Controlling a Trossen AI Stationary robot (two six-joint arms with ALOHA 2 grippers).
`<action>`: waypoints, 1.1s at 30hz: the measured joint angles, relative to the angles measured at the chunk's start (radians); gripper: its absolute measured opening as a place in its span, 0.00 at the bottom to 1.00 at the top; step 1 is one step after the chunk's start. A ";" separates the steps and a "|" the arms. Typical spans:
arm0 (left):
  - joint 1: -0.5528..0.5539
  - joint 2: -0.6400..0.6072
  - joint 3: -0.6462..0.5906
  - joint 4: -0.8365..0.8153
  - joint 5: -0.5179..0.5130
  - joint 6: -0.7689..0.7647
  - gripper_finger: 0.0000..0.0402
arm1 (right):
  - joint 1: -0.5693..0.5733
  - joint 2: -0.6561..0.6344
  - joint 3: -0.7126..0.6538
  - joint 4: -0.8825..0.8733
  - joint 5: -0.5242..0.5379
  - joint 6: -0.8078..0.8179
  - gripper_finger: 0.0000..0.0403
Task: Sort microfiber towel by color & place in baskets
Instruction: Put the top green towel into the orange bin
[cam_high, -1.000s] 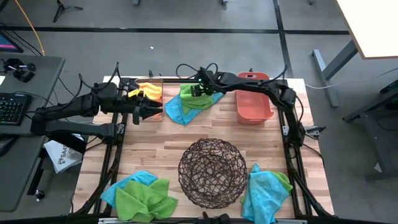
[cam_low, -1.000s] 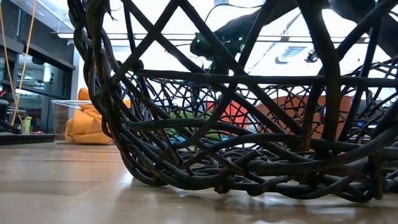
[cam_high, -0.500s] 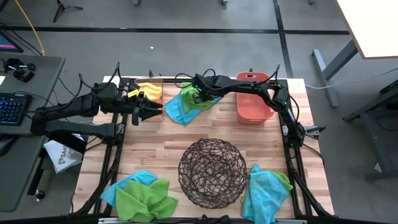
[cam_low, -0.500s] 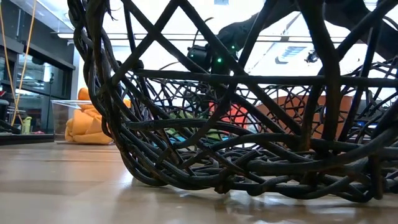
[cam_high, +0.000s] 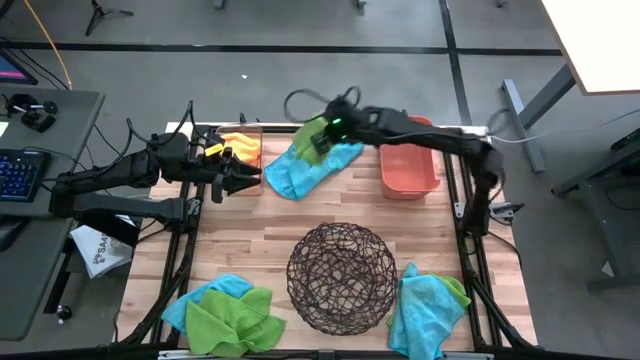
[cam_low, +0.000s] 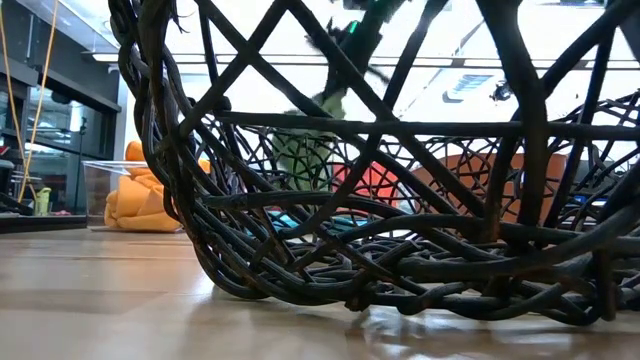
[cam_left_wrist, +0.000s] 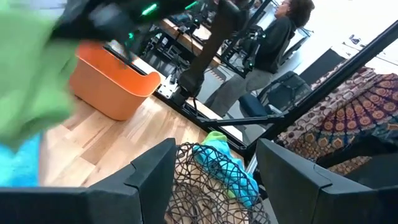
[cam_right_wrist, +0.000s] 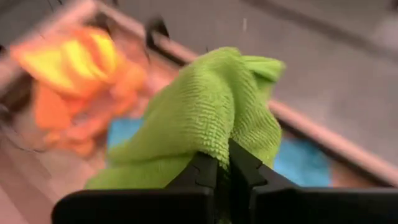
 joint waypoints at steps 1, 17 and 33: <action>0.000 0.000 0.000 0.000 -0.004 0.000 0.53 | 0.005 -0.044 0.000 -0.004 0.023 -0.026 0.01; 0.000 0.001 0.000 0.001 -0.094 0.008 0.53 | 0.010 -0.629 -0.320 -0.444 0.444 0.147 0.00; 0.000 0.001 0.000 0.005 -0.128 -0.025 0.53 | -0.154 -0.795 -0.911 -0.072 0.204 0.297 0.00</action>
